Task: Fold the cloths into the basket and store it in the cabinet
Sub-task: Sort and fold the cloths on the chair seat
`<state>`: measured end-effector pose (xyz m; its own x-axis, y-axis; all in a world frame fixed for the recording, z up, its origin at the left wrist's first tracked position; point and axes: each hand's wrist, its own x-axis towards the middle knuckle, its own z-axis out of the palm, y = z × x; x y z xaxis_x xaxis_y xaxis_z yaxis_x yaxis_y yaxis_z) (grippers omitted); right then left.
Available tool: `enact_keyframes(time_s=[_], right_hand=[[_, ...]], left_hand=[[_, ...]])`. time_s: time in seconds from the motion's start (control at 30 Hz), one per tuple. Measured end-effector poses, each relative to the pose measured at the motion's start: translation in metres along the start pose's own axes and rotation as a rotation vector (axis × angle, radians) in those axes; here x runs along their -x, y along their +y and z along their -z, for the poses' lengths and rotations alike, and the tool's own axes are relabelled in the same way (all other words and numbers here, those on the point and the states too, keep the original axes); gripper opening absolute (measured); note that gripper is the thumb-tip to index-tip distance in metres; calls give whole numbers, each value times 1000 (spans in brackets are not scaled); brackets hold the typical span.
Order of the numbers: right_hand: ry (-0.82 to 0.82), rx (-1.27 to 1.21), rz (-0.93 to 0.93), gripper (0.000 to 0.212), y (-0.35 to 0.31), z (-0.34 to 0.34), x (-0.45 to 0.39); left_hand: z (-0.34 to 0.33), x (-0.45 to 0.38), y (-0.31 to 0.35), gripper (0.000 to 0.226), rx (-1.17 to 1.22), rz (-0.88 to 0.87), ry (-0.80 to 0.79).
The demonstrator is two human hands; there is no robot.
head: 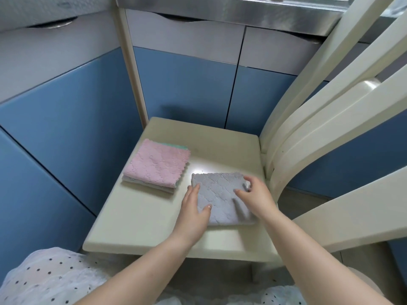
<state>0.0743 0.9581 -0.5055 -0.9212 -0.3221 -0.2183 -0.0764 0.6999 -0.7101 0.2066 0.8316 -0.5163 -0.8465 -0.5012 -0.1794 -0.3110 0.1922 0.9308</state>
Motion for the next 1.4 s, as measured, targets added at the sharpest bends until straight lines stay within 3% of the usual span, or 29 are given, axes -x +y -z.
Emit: enact_keyframes(time_s=[0.1,0.17,0.33,0.5,0.8,1.2,1.27,1.33,1.4], right_hand=[[-64,-108,-48,49,0,2,12],[-122,-301,-110,38,-1,2,21],[-231,-766,-143,23,-16,-2,32],[-261,-870,-79,24,-62,-13,19],[-260,-671,18,43,-144,-70,-21],[-219,-389,6,39,-134,-105,-50],[-109,-144,106,40,-137,-105,-53],[27,162,275,46,-145,-108,-54],[43,322,418,49,-155,-118,-50]], left_hand=[[8,5,9,56,338,167,-10],[13,6,12,52,430,220,9],[33,2,15,54,487,196,19],[83,-25,27,54,418,108,53],[180,-99,33,47,147,70,134],[181,-118,-12,48,-54,40,156],[176,-119,-10,48,-368,-99,242],[168,-124,-2,50,-691,-383,289],[158,-131,6,53,-884,-565,180]])
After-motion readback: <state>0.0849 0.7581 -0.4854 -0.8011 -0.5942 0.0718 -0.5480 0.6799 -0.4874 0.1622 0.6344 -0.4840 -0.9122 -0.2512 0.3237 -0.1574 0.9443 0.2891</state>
